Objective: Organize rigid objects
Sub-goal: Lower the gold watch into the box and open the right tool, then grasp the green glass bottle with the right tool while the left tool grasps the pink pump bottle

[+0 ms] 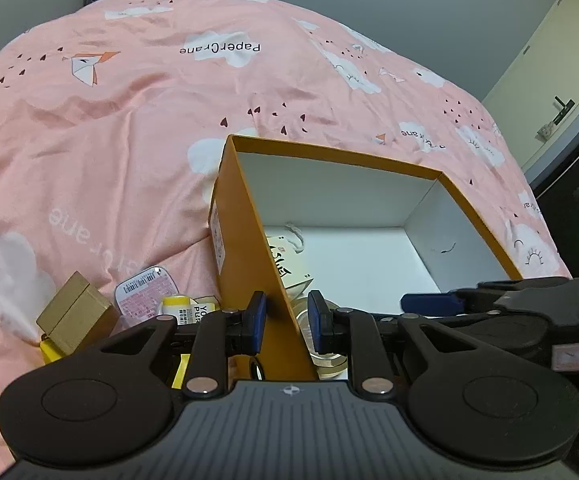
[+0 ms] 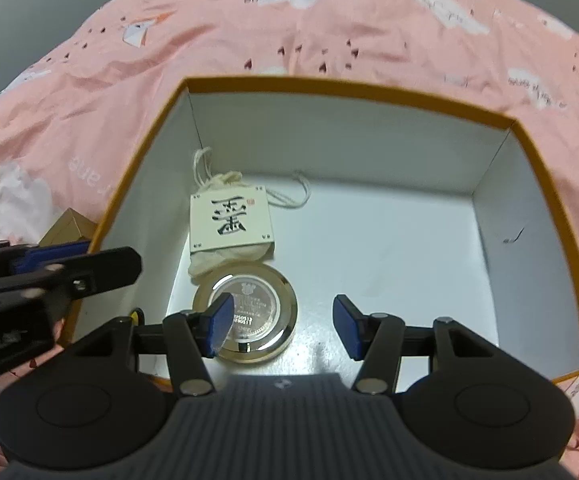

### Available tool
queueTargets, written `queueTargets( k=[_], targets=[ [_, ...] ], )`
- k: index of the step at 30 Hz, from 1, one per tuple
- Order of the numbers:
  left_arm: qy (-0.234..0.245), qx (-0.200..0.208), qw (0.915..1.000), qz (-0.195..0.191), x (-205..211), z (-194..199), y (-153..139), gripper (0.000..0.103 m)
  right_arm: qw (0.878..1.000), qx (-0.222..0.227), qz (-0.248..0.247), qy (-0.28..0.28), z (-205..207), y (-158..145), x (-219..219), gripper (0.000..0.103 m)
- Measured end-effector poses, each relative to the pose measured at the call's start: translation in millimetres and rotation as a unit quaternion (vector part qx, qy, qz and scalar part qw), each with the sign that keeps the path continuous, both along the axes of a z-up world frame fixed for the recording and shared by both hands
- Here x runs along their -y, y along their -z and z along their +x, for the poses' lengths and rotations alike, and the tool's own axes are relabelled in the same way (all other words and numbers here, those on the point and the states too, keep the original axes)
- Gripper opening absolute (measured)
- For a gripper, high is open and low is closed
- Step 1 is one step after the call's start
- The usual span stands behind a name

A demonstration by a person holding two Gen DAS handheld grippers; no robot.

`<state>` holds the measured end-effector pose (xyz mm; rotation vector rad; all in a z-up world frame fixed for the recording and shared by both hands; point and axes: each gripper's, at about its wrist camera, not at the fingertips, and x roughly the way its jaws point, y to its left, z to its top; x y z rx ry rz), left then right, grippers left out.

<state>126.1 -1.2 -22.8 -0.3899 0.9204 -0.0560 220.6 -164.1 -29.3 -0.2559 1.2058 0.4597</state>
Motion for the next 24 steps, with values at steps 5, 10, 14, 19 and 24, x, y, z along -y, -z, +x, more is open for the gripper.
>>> queueTargets(
  k=[5, 10, 14, 19, 24],
  targets=[
    [-0.009, -0.004, 0.9998, -0.015, -6, -4, 2, 0.023, 0.997, 0.079, -0.004, -0.023, -24, -21, -5, 0.059],
    [-0.012, 0.013, 0.9998, -0.006, -9, -14, -7, 0.03, 0.981, 0.195, -0.001, -0.021, -53, -40, 1, 0.075],
    [-0.009, 0.035, 0.9993, 0.002, -11, -26, -17, 0.038, 0.969, 0.242, 0.051, -0.029, -70, -54, 15, 0.081],
    [-0.004, 0.068, 0.9972, 0.032, -17, -47, -31, 0.04, 0.967, 0.239, 0.09, -0.014, -80, -69, 16, 0.085],
    [-0.008, 0.073, 0.9967, 0.035, -35, -70, -35, 0.041, 0.964, 0.223, 0.126, -0.063, -101, -75, 1, 0.086]
  ],
)
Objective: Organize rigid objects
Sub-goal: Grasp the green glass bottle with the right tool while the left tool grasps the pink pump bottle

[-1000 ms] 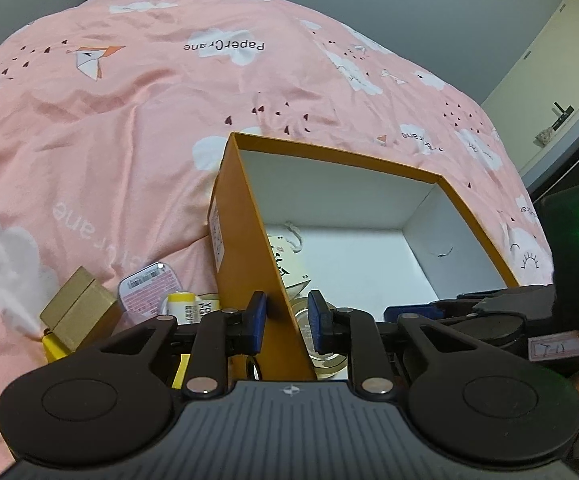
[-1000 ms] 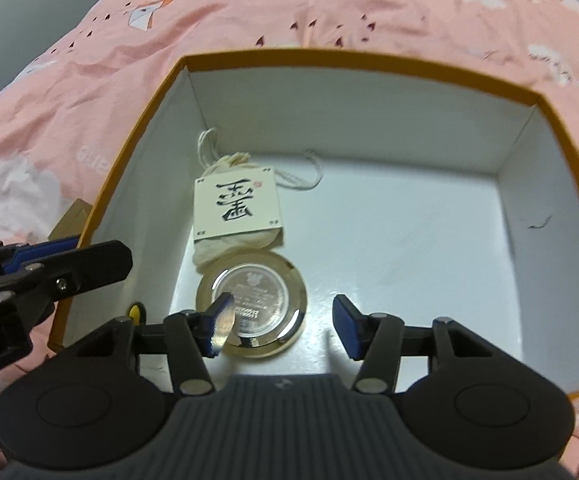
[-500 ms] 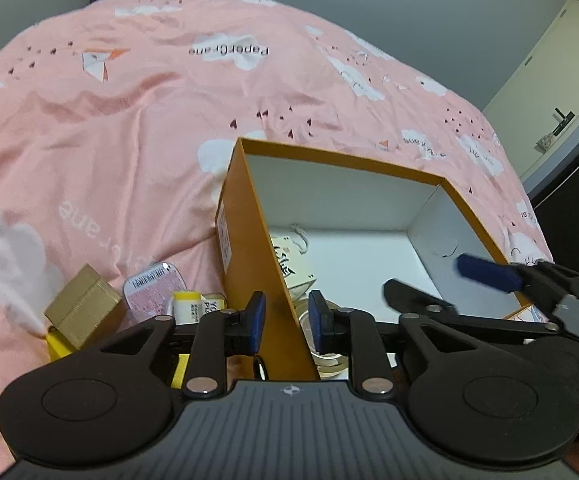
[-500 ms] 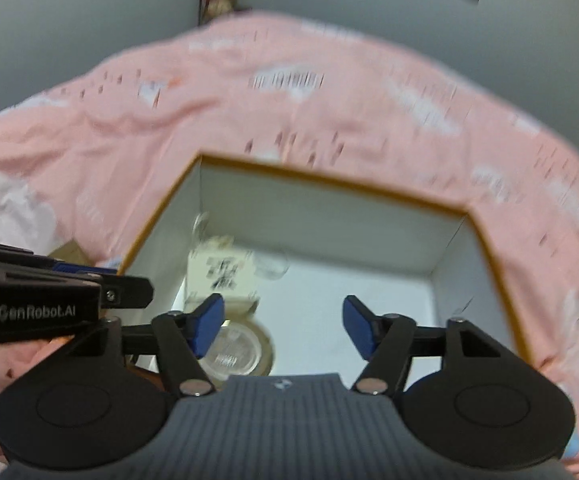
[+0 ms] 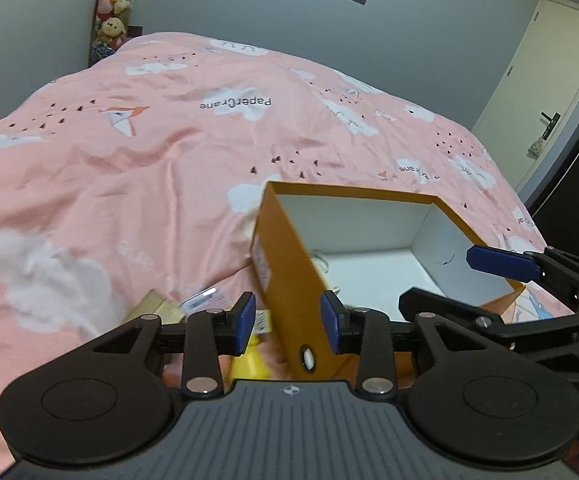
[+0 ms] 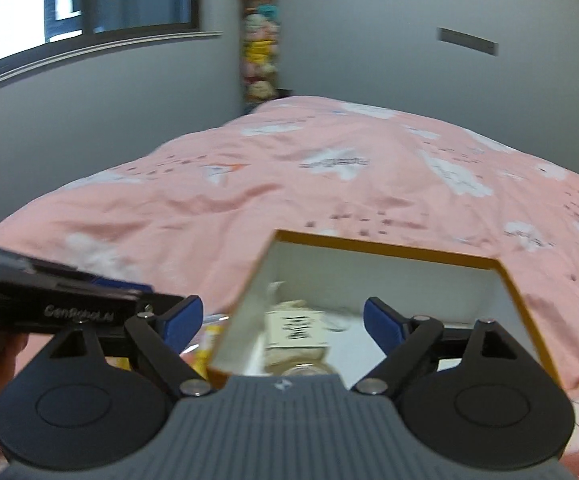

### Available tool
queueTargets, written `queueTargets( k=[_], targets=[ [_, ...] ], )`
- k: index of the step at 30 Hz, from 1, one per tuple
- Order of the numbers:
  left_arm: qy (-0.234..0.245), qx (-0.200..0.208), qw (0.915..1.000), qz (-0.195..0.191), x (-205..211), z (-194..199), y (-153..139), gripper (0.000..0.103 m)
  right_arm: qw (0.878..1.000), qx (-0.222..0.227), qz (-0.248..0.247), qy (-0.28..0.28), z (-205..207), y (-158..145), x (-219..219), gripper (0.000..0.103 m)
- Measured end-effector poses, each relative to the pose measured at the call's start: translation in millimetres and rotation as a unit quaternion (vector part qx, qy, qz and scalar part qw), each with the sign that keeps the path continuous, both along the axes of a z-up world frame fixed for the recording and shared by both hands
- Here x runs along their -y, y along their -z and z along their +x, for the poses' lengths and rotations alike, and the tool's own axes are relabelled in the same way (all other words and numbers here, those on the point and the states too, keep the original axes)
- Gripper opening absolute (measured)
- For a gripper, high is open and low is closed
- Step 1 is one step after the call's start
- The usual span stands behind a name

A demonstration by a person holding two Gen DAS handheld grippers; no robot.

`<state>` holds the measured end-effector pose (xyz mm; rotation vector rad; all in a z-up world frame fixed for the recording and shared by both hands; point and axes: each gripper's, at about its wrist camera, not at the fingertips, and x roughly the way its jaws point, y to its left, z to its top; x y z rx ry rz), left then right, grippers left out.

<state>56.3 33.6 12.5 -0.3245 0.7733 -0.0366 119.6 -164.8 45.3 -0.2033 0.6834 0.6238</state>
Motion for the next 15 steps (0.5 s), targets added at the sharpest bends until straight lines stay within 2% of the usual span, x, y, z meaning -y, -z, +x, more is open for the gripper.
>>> queueTargets(
  k=[5, 10, 14, 15],
  targets=[
    [-0.005, -0.014, 0.9998, -0.012, -19, -18, 8, 0.041, 0.998, -0.022, 0.006, -0.057, -20, 5, -16, 0.084],
    [-0.01, -0.056, 0.9983, -0.011, -34, -32, 29, 0.041, 0.992, -0.075, -0.005, -0.097, -27, 23, -31, 0.08],
    [-0.009, -0.098, 0.9949, -0.019, -42, -39, 48, 0.041, 0.984, -0.139, -0.039, -0.109, -24, 49, -45, 0.067],
    [-0.009, -0.109, 0.9938, -0.018, -43, -39, 53, 0.041, 0.98, -0.159, -0.045, -0.111, -23, 57, -48, 0.06]
  ],
)
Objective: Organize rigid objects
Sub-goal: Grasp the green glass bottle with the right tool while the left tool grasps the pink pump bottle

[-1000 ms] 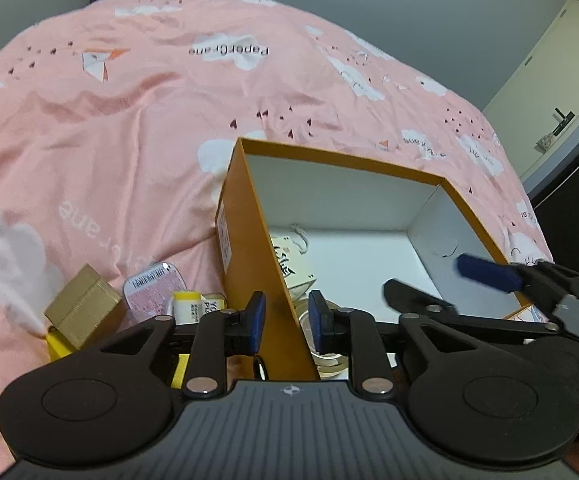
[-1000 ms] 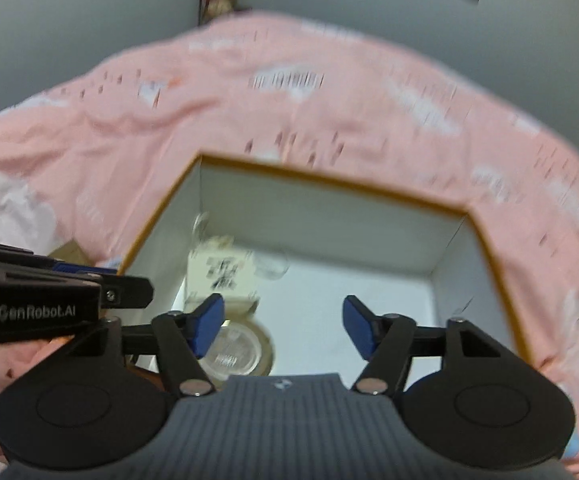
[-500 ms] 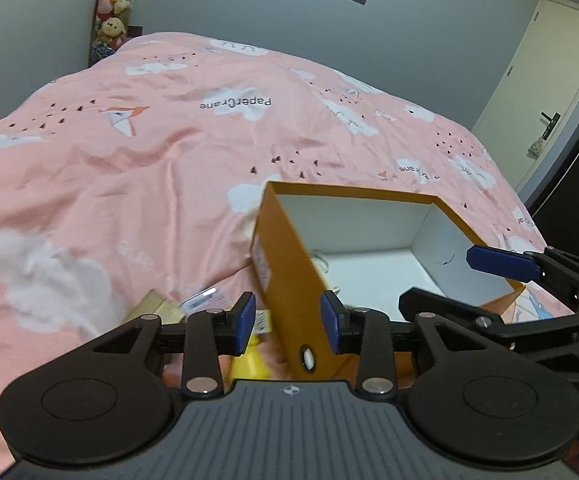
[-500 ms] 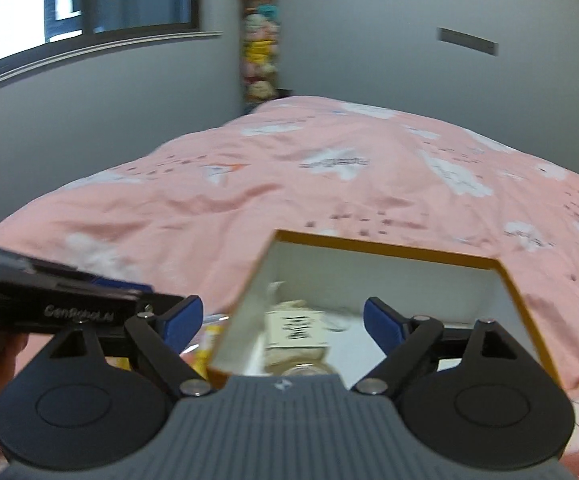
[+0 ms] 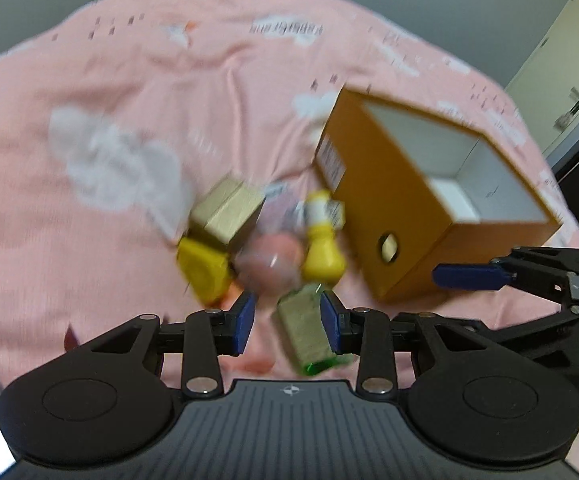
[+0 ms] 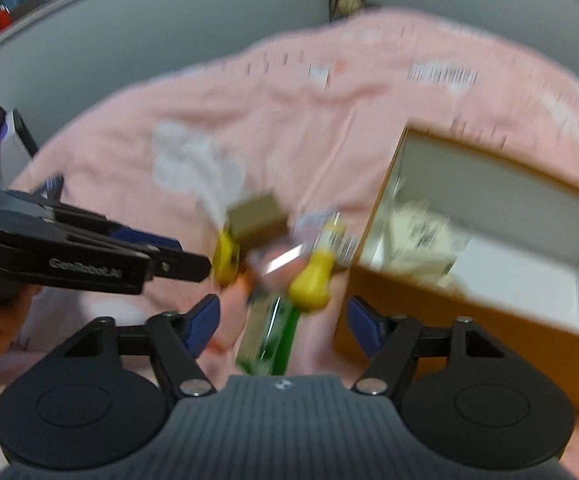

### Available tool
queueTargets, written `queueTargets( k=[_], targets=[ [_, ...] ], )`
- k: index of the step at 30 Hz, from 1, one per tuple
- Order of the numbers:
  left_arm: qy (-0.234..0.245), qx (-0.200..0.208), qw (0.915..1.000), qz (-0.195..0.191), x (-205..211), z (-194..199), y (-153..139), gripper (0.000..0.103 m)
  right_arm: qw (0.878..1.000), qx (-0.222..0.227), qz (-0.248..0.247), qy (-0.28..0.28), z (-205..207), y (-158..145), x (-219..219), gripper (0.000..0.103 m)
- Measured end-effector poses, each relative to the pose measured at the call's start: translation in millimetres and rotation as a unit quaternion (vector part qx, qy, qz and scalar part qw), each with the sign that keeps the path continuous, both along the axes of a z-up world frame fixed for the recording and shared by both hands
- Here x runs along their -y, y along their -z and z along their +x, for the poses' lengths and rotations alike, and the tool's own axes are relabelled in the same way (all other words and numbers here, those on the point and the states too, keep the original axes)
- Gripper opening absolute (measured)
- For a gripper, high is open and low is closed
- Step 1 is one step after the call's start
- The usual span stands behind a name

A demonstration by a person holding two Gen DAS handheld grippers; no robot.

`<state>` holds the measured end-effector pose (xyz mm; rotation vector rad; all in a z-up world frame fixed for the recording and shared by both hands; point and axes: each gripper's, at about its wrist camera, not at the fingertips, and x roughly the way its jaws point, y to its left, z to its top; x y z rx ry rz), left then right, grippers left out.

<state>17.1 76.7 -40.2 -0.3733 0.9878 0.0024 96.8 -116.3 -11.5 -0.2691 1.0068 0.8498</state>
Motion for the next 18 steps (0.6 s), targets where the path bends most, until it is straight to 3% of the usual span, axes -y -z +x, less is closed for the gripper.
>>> queueTargets(
  k=[4, 7, 8, 11, 18],
  targets=[
    [0.015, -0.027, 0.9995, -0.005, 2, -2, 15, 0.041, 0.996, -0.086, -0.01, 0.005, 13, 29, -7, 0.054],
    [0.029, -0.039, 0.9987, 0.014, 9, 0, 21, 0.041, 0.991, -0.13, -0.014, 0.019, 21, 45, -8, 0.053],
    [0.03, -0.043, 0.9984, 0.021, 10, 1, 23, 0.041, 0.989, -0.144, -0.019, 0.021, 25, 51, -11, 0.048],
    [0.025, -0.048, 0.9981, 0.027, 8, 2, 25, 0.041, 0.988, -0.15, -0.034, 0.019, 33, 65, -24, 0.042],
    [0.015, -0.064, 0.9976, 0.021, -2, 6, 31, 0.041, 0.986, -0.148, -0.08, 0.018, 36, 92, -46, 0.043]
  ],
)
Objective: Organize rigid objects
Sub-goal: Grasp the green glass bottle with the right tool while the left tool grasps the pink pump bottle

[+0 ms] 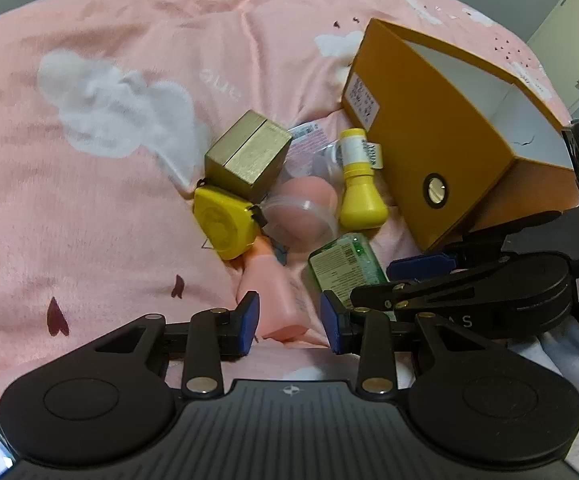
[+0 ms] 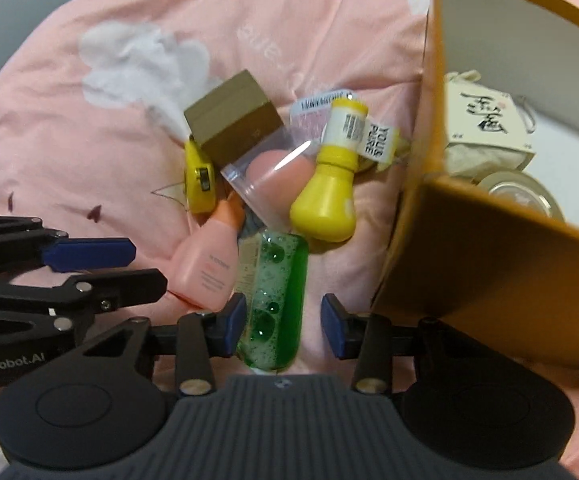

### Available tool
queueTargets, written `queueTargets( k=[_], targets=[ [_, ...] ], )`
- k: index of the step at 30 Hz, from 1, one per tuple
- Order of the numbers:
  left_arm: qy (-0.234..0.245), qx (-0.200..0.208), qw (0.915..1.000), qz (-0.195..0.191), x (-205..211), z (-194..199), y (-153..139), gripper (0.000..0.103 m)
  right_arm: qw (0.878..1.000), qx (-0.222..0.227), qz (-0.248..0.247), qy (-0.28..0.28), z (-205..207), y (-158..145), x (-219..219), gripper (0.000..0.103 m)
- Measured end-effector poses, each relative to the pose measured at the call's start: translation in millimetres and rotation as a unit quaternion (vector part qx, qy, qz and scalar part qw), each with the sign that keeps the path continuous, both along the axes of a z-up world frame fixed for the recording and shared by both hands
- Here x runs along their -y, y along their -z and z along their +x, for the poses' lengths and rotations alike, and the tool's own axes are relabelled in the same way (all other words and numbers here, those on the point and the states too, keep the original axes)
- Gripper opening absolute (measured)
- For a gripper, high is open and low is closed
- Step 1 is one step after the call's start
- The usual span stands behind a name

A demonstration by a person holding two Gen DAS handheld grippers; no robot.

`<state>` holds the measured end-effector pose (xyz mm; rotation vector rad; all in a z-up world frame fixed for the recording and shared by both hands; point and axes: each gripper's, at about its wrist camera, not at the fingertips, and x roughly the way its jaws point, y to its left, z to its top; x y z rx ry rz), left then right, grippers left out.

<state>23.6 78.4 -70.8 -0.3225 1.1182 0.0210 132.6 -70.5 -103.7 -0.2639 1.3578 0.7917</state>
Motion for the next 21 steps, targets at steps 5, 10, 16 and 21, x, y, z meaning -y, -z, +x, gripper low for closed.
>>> queueTargets(
  k=[5, 10, 16, 21],
  targets=[
    [0.001, -0.011, 0.9999, 0.0, -2, 5, 4, 0.041, 1.0, -0.027, 0.005, 0.005, 5, 12, -1, 0.043],
    [-0.001, -0.018, 0.9998, -0.003, -3, 7, 6, 0.041, 0.998, -0.056, 0.031, 0.015, 10, 18, 1, 0.032],
    [-0.016, -0.037, 0.999, -0.02, -6, 22, 16, 0.052, 1.0, -0.009, 0.028, -0.005, -4, -5, 3, 0.029],
    [-0.015, -0.061, 0.998, -0.014, -2, 34, 30, 0.06, 0.998, 0.066, 0.015, -0.006, -16, -35, 15, 0.029]
  ],
)
